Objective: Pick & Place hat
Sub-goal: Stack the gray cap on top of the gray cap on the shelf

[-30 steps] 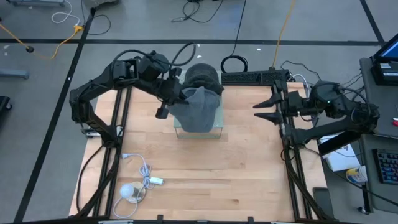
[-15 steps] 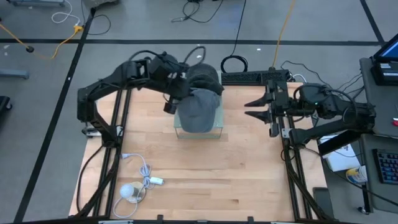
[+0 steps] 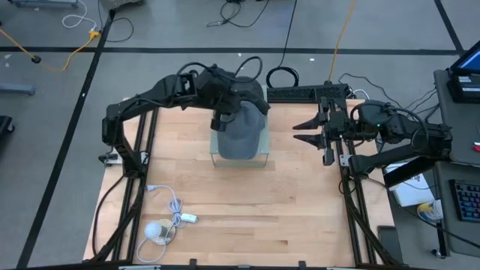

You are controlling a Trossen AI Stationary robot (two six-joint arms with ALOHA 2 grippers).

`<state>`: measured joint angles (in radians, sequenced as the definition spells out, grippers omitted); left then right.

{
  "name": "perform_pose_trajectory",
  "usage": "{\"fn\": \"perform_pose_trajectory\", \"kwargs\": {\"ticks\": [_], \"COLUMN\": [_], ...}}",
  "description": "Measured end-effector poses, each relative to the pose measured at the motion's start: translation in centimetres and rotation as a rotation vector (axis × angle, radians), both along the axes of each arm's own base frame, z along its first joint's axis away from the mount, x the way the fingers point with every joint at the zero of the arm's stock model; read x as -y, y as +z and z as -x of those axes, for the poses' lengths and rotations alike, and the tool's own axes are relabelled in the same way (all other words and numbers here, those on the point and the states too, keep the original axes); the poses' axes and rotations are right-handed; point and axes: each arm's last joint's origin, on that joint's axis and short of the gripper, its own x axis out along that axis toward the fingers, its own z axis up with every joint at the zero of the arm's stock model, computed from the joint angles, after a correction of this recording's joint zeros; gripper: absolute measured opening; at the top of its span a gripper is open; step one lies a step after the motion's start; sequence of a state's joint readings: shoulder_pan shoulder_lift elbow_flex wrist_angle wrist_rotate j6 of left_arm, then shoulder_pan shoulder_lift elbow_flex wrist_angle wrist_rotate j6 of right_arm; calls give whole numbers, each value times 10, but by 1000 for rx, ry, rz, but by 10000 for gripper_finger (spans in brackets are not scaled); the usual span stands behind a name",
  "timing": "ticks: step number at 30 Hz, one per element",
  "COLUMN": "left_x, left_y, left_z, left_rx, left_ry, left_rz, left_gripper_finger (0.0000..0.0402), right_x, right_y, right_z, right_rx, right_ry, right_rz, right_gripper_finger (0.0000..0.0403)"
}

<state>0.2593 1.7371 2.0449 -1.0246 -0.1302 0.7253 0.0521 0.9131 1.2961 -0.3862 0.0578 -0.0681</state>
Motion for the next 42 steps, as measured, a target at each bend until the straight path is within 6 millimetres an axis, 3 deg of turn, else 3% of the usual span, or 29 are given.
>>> {"fn": "perform_pose_trajectory", "kwargs": {"ticks": [16,26,34,42], "left_x": [-17,-27,-31,-31], "left_y": [-24,-51,-72,-79], "left_z": [-25,-43,-55,-59], "left_rx": [-27,-118,-182,-184], "left_ry": [126,197,228,283], "left_rz": [-21,-64,-65,-40], "left_gripper_finger": [25,27,29,30], "right_x": [0,0,0,0], "right_y": [0,0,0,-2], "right_z": [0,0,-1,-4], "right_rx": [-1,-1,-2,-13], "right_ry": [2,2,3,7], "right_rz": [0,3,4,4], "right_gripper_finger": [94,94,93,91]}}
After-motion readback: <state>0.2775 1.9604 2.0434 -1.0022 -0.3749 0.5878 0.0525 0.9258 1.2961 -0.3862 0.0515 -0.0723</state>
